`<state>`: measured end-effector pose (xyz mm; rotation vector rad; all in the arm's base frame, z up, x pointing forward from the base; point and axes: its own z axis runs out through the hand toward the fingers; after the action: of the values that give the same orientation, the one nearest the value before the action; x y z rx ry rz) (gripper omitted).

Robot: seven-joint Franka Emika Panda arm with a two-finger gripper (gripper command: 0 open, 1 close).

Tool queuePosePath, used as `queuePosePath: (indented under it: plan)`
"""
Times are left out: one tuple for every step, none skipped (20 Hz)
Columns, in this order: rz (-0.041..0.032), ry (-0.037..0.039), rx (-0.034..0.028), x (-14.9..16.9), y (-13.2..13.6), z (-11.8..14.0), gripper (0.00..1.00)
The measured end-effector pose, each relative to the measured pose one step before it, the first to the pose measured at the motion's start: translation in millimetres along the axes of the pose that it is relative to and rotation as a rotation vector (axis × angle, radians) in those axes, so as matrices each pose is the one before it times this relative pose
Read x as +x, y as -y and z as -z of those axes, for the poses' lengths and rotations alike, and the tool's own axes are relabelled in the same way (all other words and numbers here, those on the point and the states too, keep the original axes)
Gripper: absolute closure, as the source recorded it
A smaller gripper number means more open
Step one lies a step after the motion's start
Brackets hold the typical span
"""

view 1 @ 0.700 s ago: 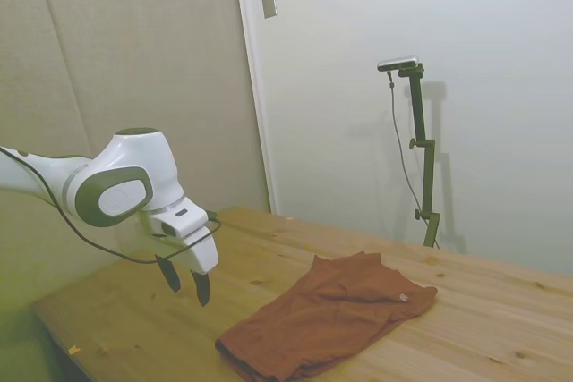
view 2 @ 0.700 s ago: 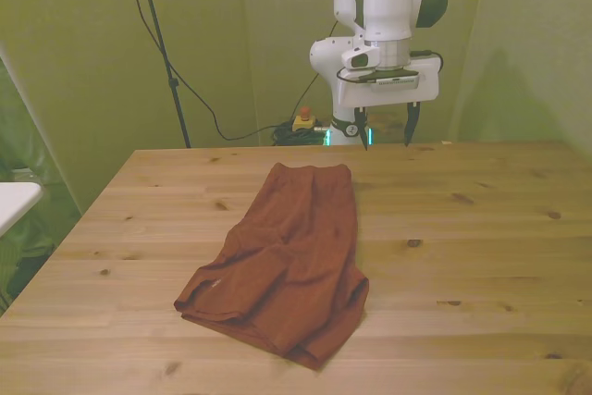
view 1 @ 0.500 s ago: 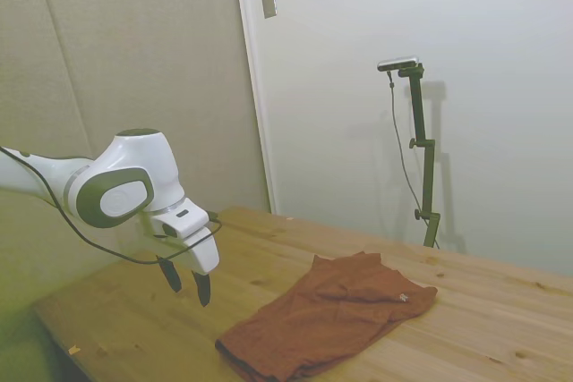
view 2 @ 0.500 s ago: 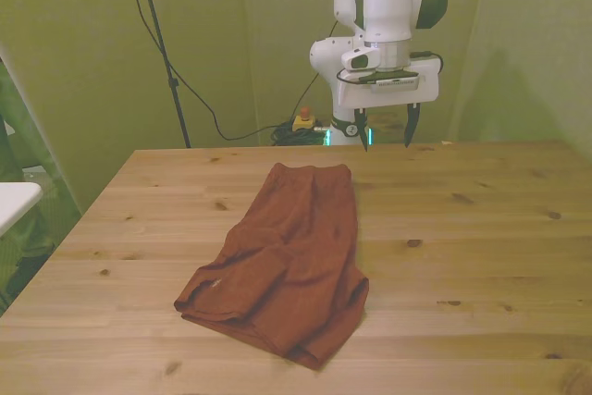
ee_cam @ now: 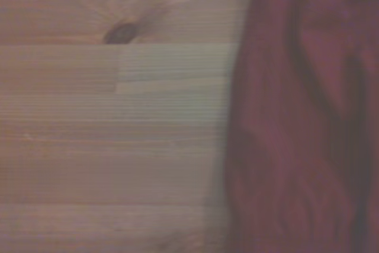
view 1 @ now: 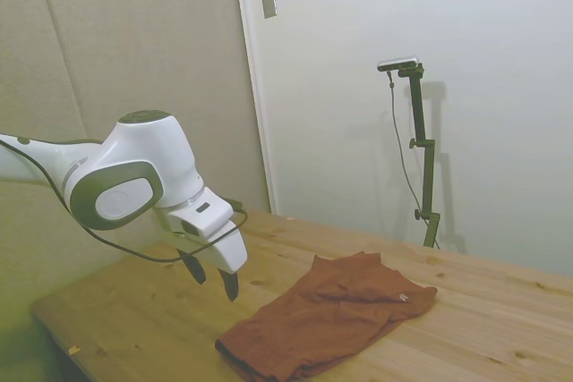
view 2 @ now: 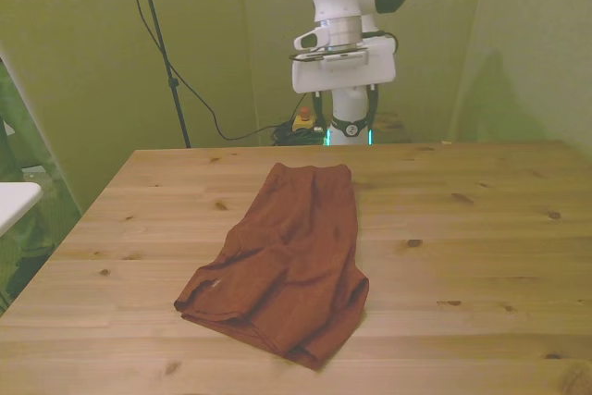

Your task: Unfold the shorts

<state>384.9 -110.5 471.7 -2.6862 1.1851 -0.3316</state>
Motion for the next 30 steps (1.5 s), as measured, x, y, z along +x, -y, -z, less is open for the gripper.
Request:
queuePosePath:
  plan:
    - [-0.00563, -0.00004, 0.01368, 8.88, -15.15, 3.06, 0.00]
    - [-0.00800, 0.00132, 0.01355, 8.07, -14.70, 2.09, 0.00]
    - [-0.01135, 0.00190, 0.01464, 7.75, -14.86, 1.71, 0.00]
    - [-0.00900, 0.00157, 0.01100, 6.97, -14.35, 1.13, 0.00]
    - [-0.01037, 0.00252, 0.01219, 5.74, -12.63, 0.69, 0.00]
    - [-0.00990, 0.00310, 0.01156, 5.07, -11.41, 0.24, 0.00]
    - [-0.00686, 0.00370, 0.00979, 4.54, -10.22, -0.40, 0.00]
    - [-0.00600, 0.00506, 0.00991, 3.48, -7.93, -1.11, 0.00]
    - [-0.00814, 0.00613, 0.01290, 3.43, -6.29, -2.11, 0.00]
    - [-0.00692, 0.00590, 0.01101, 3.20, -3.80, -2.83, 0.00]
    - [-0.00827, 0.00625, 0.01094, 3.55, -1.69, -3.82, 0.00]
    - [-0.00926, 0.00509, 0.00764, 3.99, -0.56, -4.59, 0.00]
    - [-0.00759, 0.00486, 0.00806, 4.57, 0.48, -5.11, 0.00]
    - [-0.00933, 0.00715, 0.00635, 4.65, 0.30, -5.39, 0.00]
    - [-0.01060, 0.00507, 0.00365, 4.57, -0.95, -4.89, 0.00]
    - [-0.01128, 0.00385, 0.00404, 4.67, -1.40, -3.85, 0.00]
    - [-0.00996, 0.00354, 0.00340, 4.23, -2.46, -2.66, 0.00]
    - [-0.01085, 0.00246, 0.00310, 4.16, -3.61, -1.89, 0.00]
    - [-0.01103, 0.00100, 0.00586, 3.89, -3.48, -0.87, 0.00]
    - [-0.00913, 0.00082, 0.00361, 3.15, -3.21, -0.78, 0.00]
    - [-0.00862, 0.00182, 0.00224, 2.36, -2.47, -1.32, 0.00]
    - [-0.00974, 0.00316, 0.00172, 1.59, -2.20, -1.87, 0.00]
    - [-0.00993, 0.00539, 0.00449, 1.28, -1.95, -2.97, 0.00]
    - [-0.00652, 0.00647, 0.00351, 1.17, -2.21, -3.59, 0.00]
    - [-0.00551, 0.00700, 0.00124, 1.31, -2.36, -4.33, 0.00]
    - [-0.00769, 0.00582, 0.00212, 1.43, -1.88, -3.96, 0.00]
    - [-0.00692, 0.00521, 0.00151, 1.52, -1.59, -3.54, 0.00]
    - [-0.00500, 0.00365, -0.00038, 1.81, -1.03, -3.08, 0.00]
    - [-0.00425, 0.00211, -0.00028, 2.10, -0.63, -2.10, 0.00]
    - [-0.00362, 0.00171, 0.00103, 2.14, -0.28, -1.88, 1.00]
